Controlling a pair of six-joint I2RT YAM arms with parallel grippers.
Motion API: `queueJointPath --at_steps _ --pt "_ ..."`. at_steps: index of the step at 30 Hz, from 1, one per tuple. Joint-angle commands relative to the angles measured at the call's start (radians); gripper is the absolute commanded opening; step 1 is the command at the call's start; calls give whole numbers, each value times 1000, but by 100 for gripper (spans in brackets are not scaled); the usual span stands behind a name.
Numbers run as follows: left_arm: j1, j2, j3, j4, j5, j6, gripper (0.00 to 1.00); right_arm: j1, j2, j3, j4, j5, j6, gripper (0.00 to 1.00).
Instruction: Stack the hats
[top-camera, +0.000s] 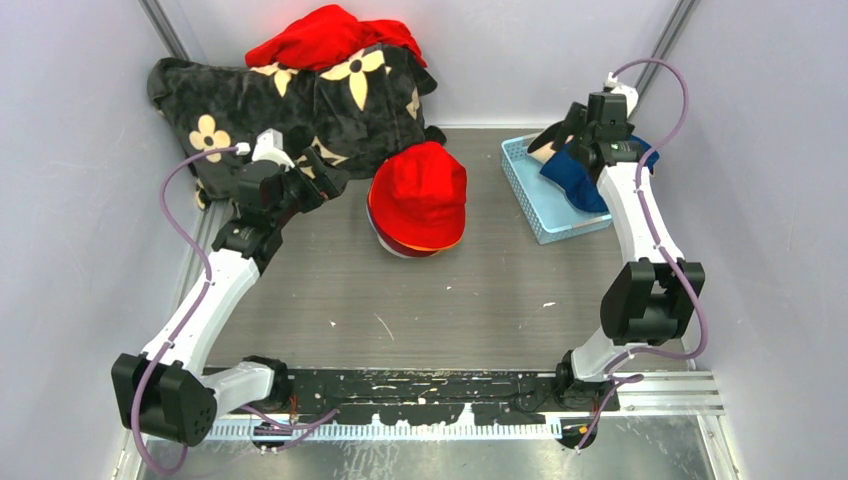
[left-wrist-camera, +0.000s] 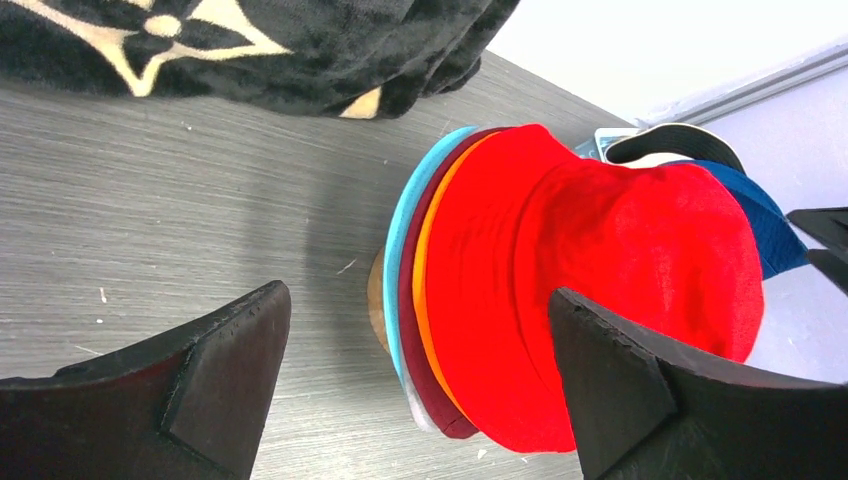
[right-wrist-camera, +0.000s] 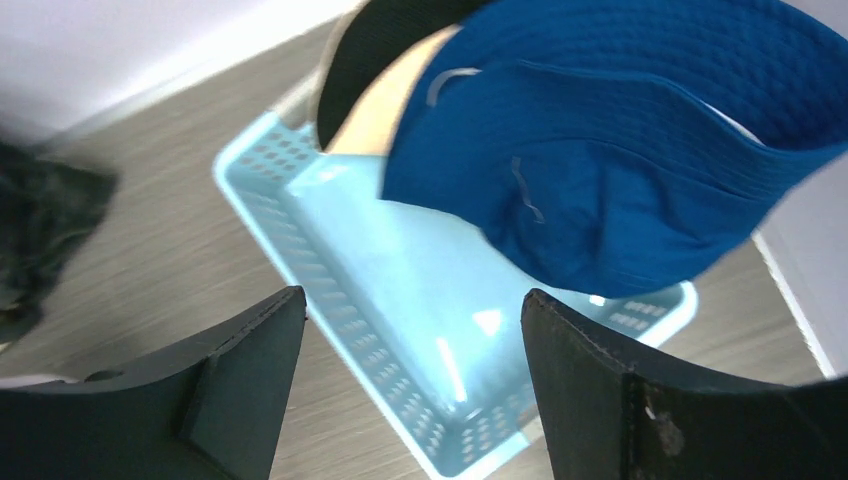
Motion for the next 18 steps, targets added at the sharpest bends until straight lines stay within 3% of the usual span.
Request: queueJointPath --at_steps 1,18 --pt "-8 -40 2 8 17 15 100 -65 39 29 -69 61 -25 83" --pt "-12 1 -29 63 51 -5 99 -124 226 0 -85 190 -45 74"
